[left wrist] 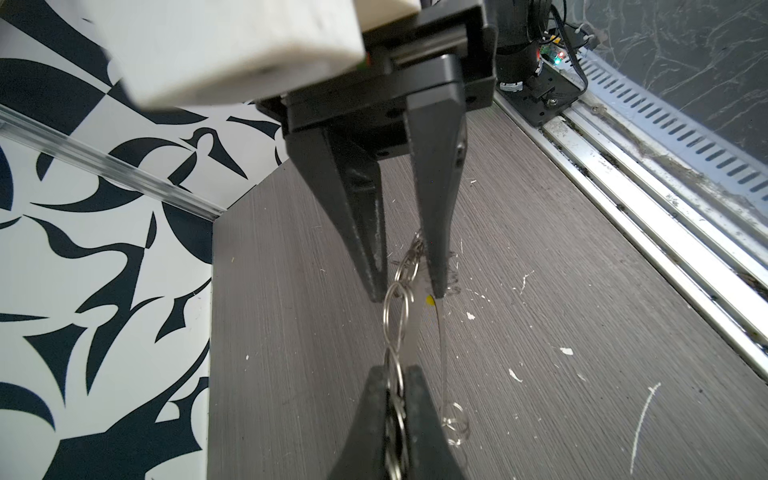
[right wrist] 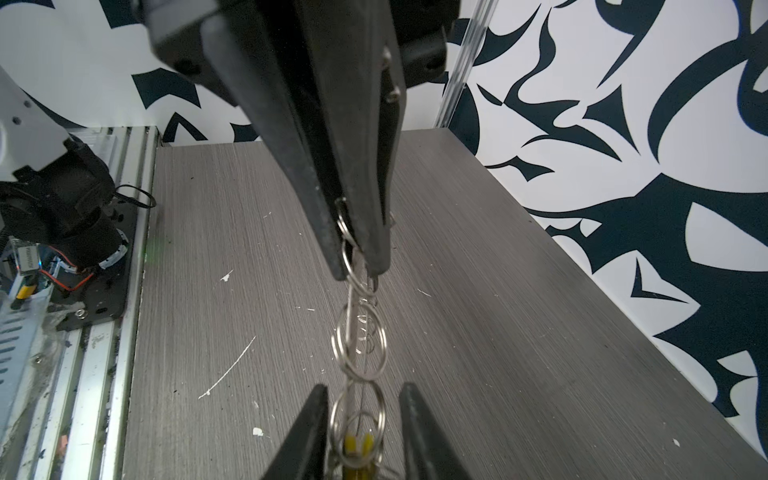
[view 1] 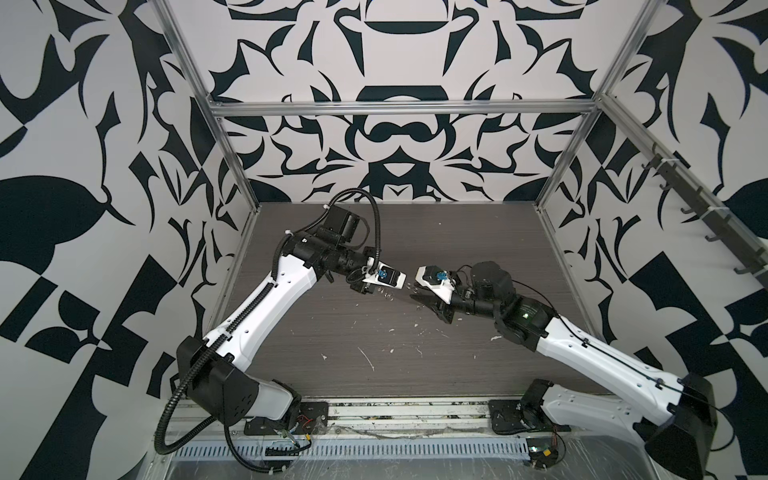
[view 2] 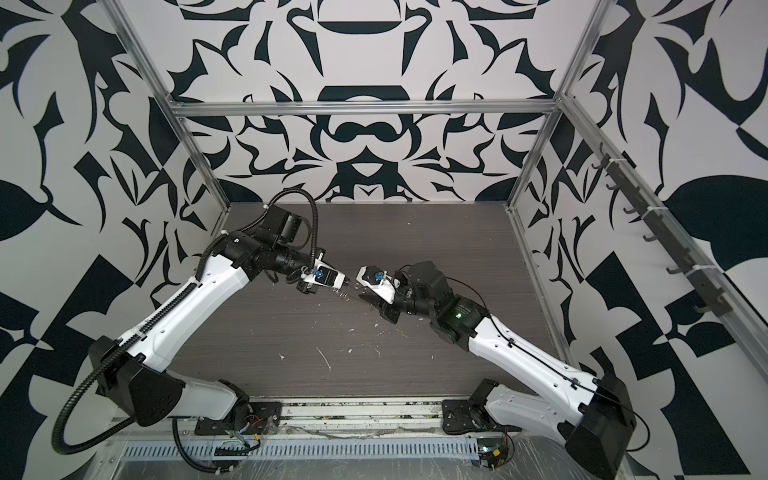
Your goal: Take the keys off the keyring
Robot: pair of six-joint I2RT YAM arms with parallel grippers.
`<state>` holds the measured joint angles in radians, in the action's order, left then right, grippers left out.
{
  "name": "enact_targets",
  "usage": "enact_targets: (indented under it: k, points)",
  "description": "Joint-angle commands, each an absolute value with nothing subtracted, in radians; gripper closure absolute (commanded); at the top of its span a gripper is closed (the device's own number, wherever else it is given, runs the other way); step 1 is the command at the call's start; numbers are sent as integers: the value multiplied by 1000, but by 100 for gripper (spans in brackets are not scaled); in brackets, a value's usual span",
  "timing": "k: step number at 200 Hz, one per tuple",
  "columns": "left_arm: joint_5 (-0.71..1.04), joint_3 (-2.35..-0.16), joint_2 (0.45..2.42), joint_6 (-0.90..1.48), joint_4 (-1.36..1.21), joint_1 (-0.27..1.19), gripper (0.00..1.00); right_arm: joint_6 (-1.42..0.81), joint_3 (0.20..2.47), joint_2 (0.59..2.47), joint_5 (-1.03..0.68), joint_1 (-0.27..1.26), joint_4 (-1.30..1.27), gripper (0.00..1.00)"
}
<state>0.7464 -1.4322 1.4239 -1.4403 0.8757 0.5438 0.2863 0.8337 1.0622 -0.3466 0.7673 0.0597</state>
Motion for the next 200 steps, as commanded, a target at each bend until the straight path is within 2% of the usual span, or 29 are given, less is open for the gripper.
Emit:
enact_targets:
  k: [1,10,26,38,57,80,114,139,165,200]
  points:
    - [795,-1417,1398,-1457,876,545,100,264,879,1079,-373,768,20,88]
    - [794,-1414,1397,-1448,867,545,100,257,888,1085,-366,768,27,100]
    - [795,-1395,1387,-1426,833,545,100,241,902,1091,-345,767,36,100]
    - [789,-1368,1370,-1401,786,545,76,228,908,1089,-320,768,39,100]
    - [768,-1310,1325,-1334,685,545,51,186,929,1086,-255,768,56,100]
    - [716,-1243,1244,-1223,557,543,31,124,981,1099,-152,768,124,100]
    - [639,-1091,1125,-954,295,557,30,-42,1084,1140,26,768,218,100]
    - [479,-905,1037,-696,-3,629,30,-213,1170,1191,158,769,283,100]
    - [245,-805,1045,-486,-200,748,27,-343,1249,1239,177,769,319,100]
    - [182,-798,1131,-340,-297,787,25,-397,1333,1276,179,768,385,100]
